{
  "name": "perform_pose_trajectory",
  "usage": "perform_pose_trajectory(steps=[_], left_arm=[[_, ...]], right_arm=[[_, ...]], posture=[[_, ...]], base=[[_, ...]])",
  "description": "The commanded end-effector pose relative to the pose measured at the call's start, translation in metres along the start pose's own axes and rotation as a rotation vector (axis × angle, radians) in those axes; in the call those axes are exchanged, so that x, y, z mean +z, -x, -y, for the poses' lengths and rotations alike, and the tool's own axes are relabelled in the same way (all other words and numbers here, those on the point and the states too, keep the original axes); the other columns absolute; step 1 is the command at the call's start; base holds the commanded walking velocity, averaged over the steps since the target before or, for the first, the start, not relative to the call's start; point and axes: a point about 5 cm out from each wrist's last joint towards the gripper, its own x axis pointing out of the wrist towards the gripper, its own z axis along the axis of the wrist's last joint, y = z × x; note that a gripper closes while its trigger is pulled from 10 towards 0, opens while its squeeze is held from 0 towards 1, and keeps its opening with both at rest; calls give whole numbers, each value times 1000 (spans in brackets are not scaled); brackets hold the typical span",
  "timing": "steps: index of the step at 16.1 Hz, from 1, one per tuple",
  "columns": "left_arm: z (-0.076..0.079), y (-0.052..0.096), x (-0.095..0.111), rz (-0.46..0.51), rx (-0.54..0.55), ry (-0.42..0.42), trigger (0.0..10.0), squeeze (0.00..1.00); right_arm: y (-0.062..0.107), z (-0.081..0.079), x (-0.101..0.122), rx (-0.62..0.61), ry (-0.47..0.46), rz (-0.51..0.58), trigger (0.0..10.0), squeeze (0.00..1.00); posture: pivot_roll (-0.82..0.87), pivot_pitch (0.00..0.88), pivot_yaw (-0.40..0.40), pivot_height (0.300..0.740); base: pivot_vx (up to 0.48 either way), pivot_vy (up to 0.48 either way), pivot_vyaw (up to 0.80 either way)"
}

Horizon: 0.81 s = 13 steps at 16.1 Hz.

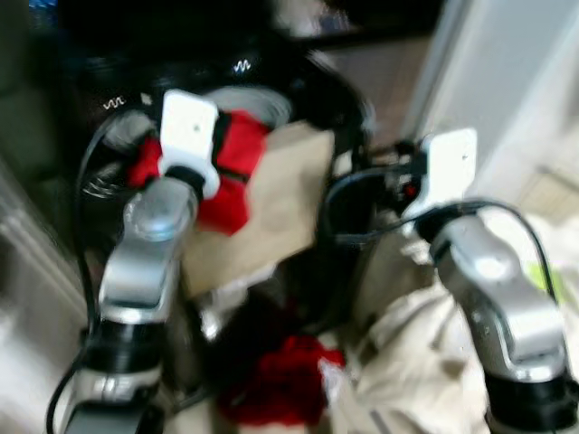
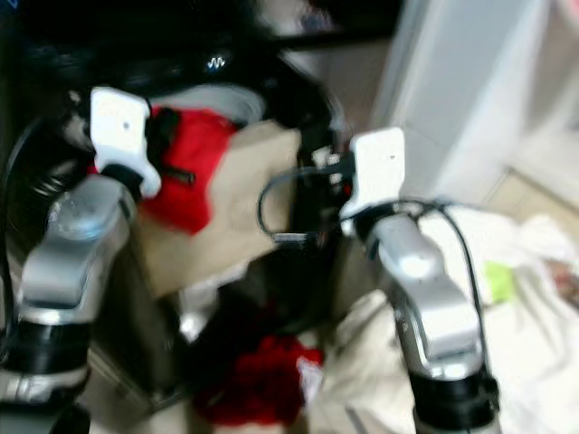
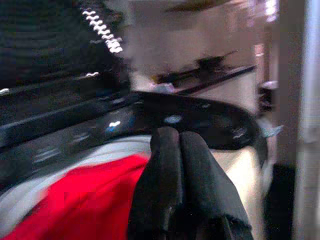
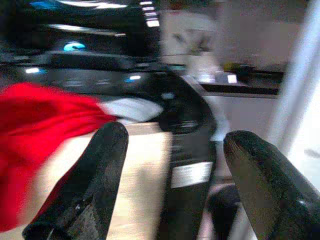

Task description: Clothes washing

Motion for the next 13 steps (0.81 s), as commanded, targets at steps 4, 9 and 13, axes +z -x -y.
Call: perform_pose_trajectory(steps=[4, 9, 13], left_arm=[[11, -6, 11, 39, -163, 23, 10000, 0], [-31, -18, 22, -109, -313, -81, 10000, 1000], [-69, -31, 30, -357, -377, -158, 10000, 1000]], right_arm=[[0, 9, 7, 18, -22, 13, 10000, 0], [7, 1, 10, 158, -92, 14, 10000, 0], [12, -6, 10, 281, -135, -19, 10000, 0]], posture=[[-91, 0, 2, 740], [-92, 0, 9, 740], [-88, 0, 22, 740]], base=[[81, 0, 0], [0, 0, 0], [0, 0, 0]])
